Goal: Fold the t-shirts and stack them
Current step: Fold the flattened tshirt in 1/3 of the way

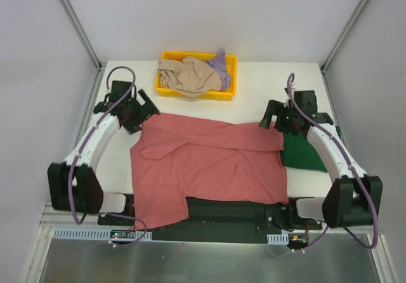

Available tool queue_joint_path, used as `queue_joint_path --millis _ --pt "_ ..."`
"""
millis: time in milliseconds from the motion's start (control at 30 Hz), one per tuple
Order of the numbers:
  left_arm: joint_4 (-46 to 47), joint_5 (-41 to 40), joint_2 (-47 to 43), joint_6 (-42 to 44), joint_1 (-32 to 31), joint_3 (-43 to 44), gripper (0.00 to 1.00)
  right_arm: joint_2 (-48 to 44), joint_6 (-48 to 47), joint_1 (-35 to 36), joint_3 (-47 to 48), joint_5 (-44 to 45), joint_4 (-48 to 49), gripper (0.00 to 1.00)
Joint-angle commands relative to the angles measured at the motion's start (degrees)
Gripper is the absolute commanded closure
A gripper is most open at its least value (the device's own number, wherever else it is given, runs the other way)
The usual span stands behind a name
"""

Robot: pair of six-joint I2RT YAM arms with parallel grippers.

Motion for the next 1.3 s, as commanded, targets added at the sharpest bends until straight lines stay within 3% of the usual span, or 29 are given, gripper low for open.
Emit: queue_joint_path --millis 0,67,200,400,667,800,1033,1267 --pt "8.5 6.6 14.5 0.8 -4.0 9.6 0.01 9.7 2.3 5.5 6.7 -7.8 8.8 0.04" --pt "8.9 7.8 24.2 1.2 -4.2 14.7 0.01 16.9 1.9 8.1 10.8 -4.3 7.0 0.04" --pt "8.9 7.4 32.7 1.7 -2.5 16.8 0.01 25.5 3.8 8.7 15.2 -1.4 4.2 0.04" --pt "8.9 1.3 37.4 2.1 2.2 16.0 0.01 34.1 4.3 9.0 18.5 2.6 2.3 0.04" --pt "8.4 -1.3 42.7 0.5 7.2 20.0 0.01 43.6 4.5 8.2 28.0 5.4 1.7 0.04" --pt "7.8 -6.4 43.6 2.1 8.4 24.0 0.01 46.4 2.9 7.4 33.1 6.9 1.7 0.04" --pt "6.5 -2.6 39.2 7.1 7.1 28.6 0.01 40.6 -0.9 7.1 34.2 7.1 0.9 0.04" --pt "6.5 -10.3 20.8 13.2 -5.9 16.3 0.01 21.2 -0.3 7.9 14.0 3.6 5.8 0.04"
